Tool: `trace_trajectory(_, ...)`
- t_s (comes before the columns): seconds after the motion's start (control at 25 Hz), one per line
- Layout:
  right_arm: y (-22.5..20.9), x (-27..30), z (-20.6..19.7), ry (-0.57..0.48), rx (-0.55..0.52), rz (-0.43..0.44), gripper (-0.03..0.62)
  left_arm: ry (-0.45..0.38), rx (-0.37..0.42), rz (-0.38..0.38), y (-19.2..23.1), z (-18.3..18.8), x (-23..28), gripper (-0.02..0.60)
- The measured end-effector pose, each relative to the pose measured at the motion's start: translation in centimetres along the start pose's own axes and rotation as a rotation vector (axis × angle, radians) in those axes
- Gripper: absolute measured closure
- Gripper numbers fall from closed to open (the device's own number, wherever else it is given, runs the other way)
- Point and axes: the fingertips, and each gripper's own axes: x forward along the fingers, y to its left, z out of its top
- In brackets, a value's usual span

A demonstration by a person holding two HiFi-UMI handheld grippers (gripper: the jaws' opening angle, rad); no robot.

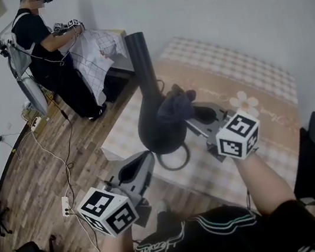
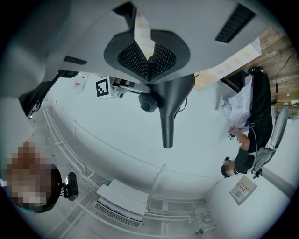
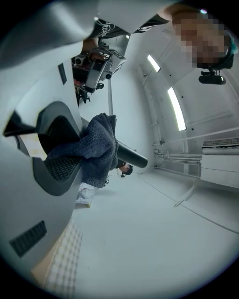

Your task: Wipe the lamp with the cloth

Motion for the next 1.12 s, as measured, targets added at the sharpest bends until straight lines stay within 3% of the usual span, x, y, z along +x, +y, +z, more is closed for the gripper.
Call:
trace_trajectory(0.68, 1.0, -3.8, -5.4, 0.091, 0.085, 0.015, 0.537, -0.018, -0.052, 0.069, -3.4, -4.2, -1.0, 0.581)
trace_trajectory(0.92, 3.4, -7.3, -6.0, 0.050, 0.166, 0.066, 0.537, -0.018, -0.057, 0.103, -4.2, -5.4, -2.6, 0.581)
trace_trajectory(1.12, 6.9, -9.7, -5.0, 0.045, 0.160, 0.097, 0.537, -0.020, -0.049, 0.091, -5.1, -5.7, -3.9, 0.581)
